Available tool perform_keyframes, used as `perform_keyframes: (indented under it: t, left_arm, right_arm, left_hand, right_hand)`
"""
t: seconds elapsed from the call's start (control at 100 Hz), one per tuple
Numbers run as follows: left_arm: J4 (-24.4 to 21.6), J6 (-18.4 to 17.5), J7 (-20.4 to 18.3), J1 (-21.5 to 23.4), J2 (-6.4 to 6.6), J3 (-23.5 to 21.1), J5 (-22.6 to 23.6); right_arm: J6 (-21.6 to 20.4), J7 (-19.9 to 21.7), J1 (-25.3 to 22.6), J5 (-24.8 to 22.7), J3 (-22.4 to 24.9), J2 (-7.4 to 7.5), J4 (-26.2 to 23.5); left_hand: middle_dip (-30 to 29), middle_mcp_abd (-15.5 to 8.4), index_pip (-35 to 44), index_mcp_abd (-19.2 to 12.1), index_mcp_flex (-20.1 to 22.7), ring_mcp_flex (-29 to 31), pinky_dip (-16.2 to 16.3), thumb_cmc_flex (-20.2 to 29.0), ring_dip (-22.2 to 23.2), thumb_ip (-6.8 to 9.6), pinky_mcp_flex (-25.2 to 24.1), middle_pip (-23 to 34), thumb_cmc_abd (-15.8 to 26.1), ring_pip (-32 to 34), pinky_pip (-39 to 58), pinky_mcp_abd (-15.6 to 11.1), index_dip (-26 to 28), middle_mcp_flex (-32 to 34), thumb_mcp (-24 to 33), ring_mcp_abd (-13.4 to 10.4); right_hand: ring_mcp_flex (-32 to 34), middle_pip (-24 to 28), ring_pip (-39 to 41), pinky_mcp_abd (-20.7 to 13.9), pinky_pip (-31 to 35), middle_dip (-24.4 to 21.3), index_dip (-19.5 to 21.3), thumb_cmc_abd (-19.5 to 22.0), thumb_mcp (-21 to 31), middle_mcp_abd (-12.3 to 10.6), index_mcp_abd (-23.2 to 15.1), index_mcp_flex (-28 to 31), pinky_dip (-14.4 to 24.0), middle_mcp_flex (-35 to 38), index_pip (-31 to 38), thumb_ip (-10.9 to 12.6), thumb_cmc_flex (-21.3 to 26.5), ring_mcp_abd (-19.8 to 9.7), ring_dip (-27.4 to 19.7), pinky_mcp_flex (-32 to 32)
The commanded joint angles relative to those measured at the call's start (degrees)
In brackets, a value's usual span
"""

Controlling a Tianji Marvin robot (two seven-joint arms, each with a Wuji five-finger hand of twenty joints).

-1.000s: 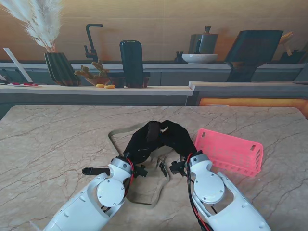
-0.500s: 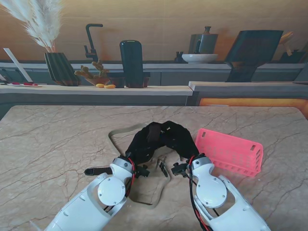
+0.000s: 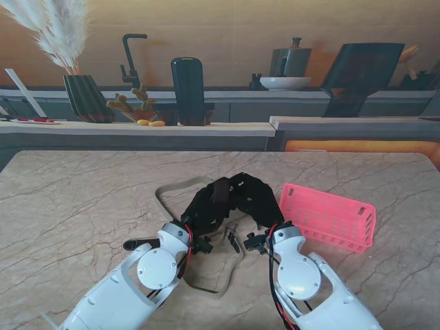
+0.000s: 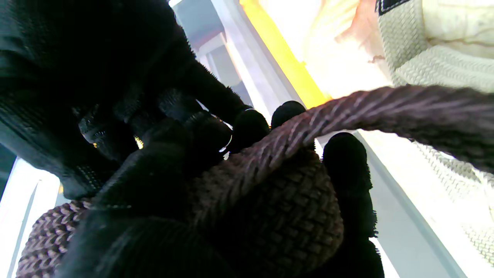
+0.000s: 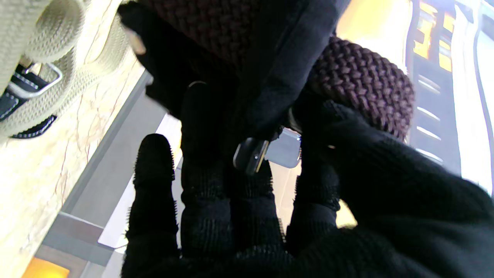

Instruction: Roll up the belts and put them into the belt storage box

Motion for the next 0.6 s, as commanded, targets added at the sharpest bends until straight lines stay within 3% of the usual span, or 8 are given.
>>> perform_keyframes:
  t: [0.0, 0.08, 0.16, 0.22, 0.28, 0.34, 0.5, 0.59]
  left_arm:
    - [0.1, 0.6, -1.6, 0.3, 0.70, 0.2, 0.2]
    - [-0.3, 1.2, -3.1, 0.3, 1.10, 0.1, -0.3]
    - [-0.9, 1.7, -3.9, 0.6, 1.24, -0.3, -1.4]
    - [-1.1, 2.0, -4.3, 0.7, 1.33, -0.5, -1.9]
    - [-1.2, 2.0, -4.5, 0.8, 1.43, -0.7, -2.0]
    - [-1.3, 1.9, -4.4, 0.9, 1.37, -1.0, -2.3]
    - [-1.0, 1.2, -2.0, 1.2, 0.63, -1.5, -3.0]
    - [-1.1, 1.0, -1.1, 1.3, 0.38, -1.8, -3.3]
  right_arm:
    - [0.0, 0.1, 0.2, -1.2, -0.3, -0.59, -1.0]
    - [0.0, 0.3, 0.4, -5.3, 0.1, -0.01, -0.6]
    - [-0.3, 1.2, 0.3, -9.7, 1.0, 0.91, -0.7]
    - [-0.6, 2.4, -0.1, -12.4, 1.9, 1.66, -1.2]
    - [-0.8, 4.3, -0.7, -15.1, 3.1, 2.55, -2.0]
    - [-1.2, 6.0, -1.3, -17.7, 4.2, 3.35, -2.8]
    - [-2.1, 8.8, -2.8, -24.5, 6.6, 4.96, -4.4]
    - [-3.1, 8.9, -3.3, -27.9, 7.6, 5.47, -4.6]
  left_hand:
    - [3.3, -1.6, 4.5, -0.4, 1.8, 4.7, 2.0, 8.3, 3.1, -0.63, 1.5, 5.8, 5.3, 10.4, 5.1, 0.4, 1.7, 2.8, -2.6, -4.3]
    - [9.1, -2.2, 4.9, 0.0, -1.2, 6.3, 3.4, 12.5, 5.4, 0.62, 2.9, 8.3, 9.2, 15.1, 8.0, -0.1, 4.2, 2.4, -10.7, -6.6]
    - [12.5, -2.4, 5.5, 0.2, -4.2, 7.1, 4.7, 14.2, 7.6, 0.90, 3.5, 11.1, 11.4, 18.3, 9.8, -0.4, 6.2, 1.6, -13.3, -7.9]
    - [13.8, -3.0, 5.5, 0.4, -5.7, 7.3, 5.1, 15.0, 8.5, 1.06, 3.8, 12.0, 12.2, 19.2, 10.0, -0.5, 6.9, 1.4, -14.0, -8.8]
    - [14.8, -3.5, 5.4, 0.5, -6.3, 7.6, 5.3, 15.6, 8.9, 1.33, 3.9, 12.9, 12.1, 19.5, 10.0, -0.7, 7.1, 1.5, -14.1, -9.3]
    - [15.5, -3.9, 5.5, 0.6, -6.0, 8.2, 5.4, 15.7, 9.1, 1.81, 4.4, 13.7, 11.1, 19.7, 10.2, -1.0, 7.1, 2.2, -13.9, -9.5]
    - [16.1, -5.1, 9.4, 1.3, -4.4, 12.2, 4.1, 1.7, 7.4, 1.17, 8.1, 16.8, 1.1, 21.5, 12.2, 0.0, 8.2, 6.3, 10.2, -9.4]
    - [16.1, -5.0, 10.3, 1.5, -4.1, 13.2, 3.4, -1.3, 7.0, 0.92, 8.7, 17.7, -0.7, 22.2, 12.9, 1.1, 9.0, 7.3, 16.0, -8.8]
  right_hand:
    - [-2.3, 2.7, -0.2, -0.7, -0.4, 1.5, 3.1, 3.8, -2.1, -4.2, -6.0, 2.6, 0.5, 0.7, 7.0, -1.9, 2.1, -4.3, 0.5, -0.3]
    - [-3.6, 3.8, 0.6, -0.8, -0.2, 2.3, 1.2, 2.4, -2.0, -3.7, -2.1, -2.4, 0.6, -2.3, 5.3, -1.3, 1.6, -4.3, 0.9, -0.5]
    - [-5.2, 5.7, 1.1, -1.4, -0.2, 3.3, 0.8, -0.1, 0.1, -3.7, 1.9, -8.2, 0.6, -6.8, 2.8, -0.8, -1.7, -4.6, 0.9, -0.8]
    - [-6.2, 7.0, 1.1, -1.7, -0.4, 3.6, 2.7, -1.5, 2.9, -3.5, 4.8, -9.8, 0.5, -9.7, -1.0, 0.5, -4.9, -4.6, 0.9, -1.0]
    - [-7.4, 7.7, 0.4, -1.9, -1.0, 3.2, 9.5, -2.0, 4.8, -3.3, 7.9, -11.0, 0.7, -13.1, -7.4, 4.9, -8.6, -4.5, 0.9, -1.5]
    - [-8.7, 7.2, -0.4, -1.9, -1.7, 3.2, 10.5, -2.6, 3.6, -2.8, 9.6, -13.0, 0.7, -15.7, -9.5, 5.6, -9.6, -4.1, 0.7, -2.0]
    - [-11.2, 4.4, -2.6, -1.6, -3.9, 2.8, 10.0, -2.7, -3.1, -0.8, 14.0, -16.7, 1.2, -19.6, -15.1, 6.2, -11.6, -2.7, 0.4, -3.0]
    - [-11.5, 2.8, -3.7, -1.3, -5.0, 2.3, 9.9, -1.5, -6.7, -0.2, 14.9, -17.5, 1.8, -19.9, -17.9, 6.4, -12.8, -2.3, 0.3, -3.1]
